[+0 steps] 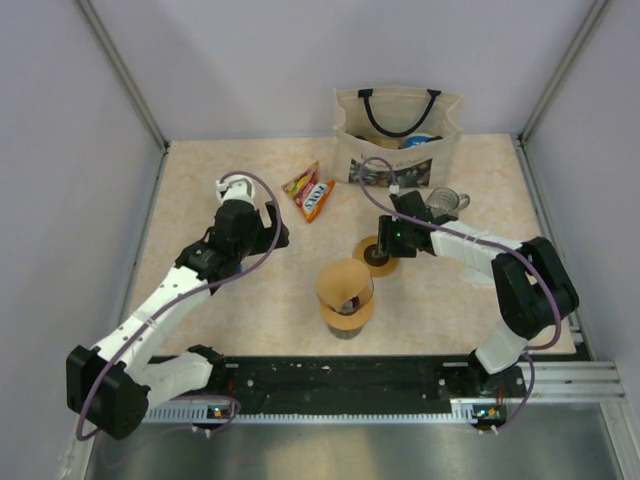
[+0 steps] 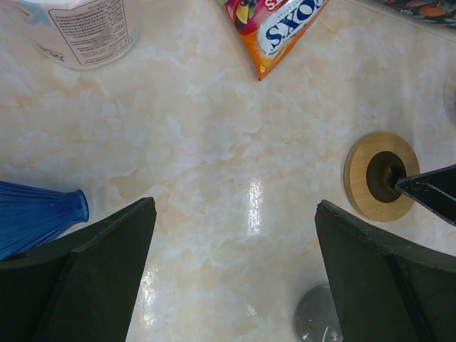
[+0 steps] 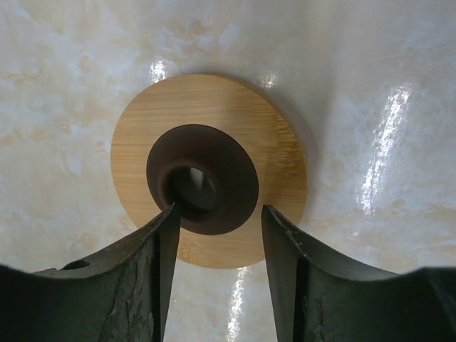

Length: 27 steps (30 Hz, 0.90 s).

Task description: Place the coffee filter in the dripper

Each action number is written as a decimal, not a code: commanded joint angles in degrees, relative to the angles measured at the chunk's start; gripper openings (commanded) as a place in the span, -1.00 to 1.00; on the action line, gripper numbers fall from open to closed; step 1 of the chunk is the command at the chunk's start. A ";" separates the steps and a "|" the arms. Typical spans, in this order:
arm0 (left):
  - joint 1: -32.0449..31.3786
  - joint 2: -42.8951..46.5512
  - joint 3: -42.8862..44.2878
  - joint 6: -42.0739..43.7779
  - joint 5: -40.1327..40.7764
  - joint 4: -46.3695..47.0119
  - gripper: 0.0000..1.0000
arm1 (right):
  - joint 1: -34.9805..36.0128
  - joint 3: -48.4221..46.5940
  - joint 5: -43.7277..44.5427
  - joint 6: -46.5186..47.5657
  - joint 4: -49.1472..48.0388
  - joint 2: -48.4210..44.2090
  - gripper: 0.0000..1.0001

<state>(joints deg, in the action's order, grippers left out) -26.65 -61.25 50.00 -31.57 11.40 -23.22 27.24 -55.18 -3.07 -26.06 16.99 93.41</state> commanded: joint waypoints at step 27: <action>0.55 1.75 1.77 1.69 -1.20 1.60 0.98 | 2.11 -5.64 1.04 3.92 -6.18 -6.20 -1.00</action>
<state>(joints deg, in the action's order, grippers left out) -26.28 -62.43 50.15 -31.20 10.31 -23.77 28.82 -58.30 -1.91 -22.94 15.86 95.37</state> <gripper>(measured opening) 0.986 0.014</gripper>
